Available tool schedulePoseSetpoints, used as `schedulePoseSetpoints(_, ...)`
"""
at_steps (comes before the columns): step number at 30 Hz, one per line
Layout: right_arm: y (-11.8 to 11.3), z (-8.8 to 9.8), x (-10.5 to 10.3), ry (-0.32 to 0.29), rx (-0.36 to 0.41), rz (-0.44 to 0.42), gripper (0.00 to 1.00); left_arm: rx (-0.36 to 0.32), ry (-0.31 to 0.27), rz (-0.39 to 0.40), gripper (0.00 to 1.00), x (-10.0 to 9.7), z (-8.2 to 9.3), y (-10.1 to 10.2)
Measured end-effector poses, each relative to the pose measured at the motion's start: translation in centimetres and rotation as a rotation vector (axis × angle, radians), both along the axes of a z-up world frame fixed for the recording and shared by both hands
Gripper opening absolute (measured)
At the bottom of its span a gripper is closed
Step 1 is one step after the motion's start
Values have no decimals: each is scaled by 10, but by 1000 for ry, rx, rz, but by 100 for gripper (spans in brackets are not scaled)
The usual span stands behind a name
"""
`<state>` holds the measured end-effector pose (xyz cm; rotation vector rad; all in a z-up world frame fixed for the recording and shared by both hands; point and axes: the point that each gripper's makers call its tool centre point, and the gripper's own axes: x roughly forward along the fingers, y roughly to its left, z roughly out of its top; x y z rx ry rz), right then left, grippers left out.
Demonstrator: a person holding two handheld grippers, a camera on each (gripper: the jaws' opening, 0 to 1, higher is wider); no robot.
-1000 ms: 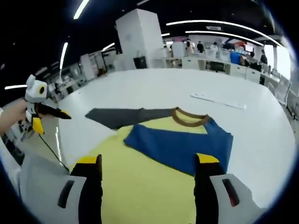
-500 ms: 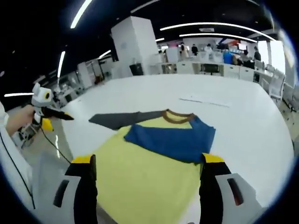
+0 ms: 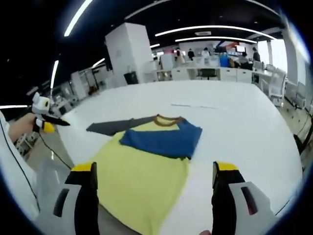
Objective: Fold the garment on the visible template until the final outline fits inside the template.
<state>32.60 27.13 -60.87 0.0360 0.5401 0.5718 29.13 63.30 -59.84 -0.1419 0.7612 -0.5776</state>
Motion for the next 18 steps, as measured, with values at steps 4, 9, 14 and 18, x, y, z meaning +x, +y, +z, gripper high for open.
schedulePoseSetpoints(4, -4, 3, -8, -9, 11, 12, 99, 0, -2, 6, 97, -2, 1, -1)
schedulePoseSetpoints(9, -7, 4, -14, -1, 13, 21, 100, -6, -7, 24, 98, -5, 3, -1)
schedulePoseSetpoints(14, -10, 2, -15, 8, 26, 15, 100, -7, -8, 38, 98, -8, 4, 1)
schedulePoseSetpoints(18, -12, 0, -14, 12, 31, 10, 100, -3, -11, 47, 99, -10, 7, 4)
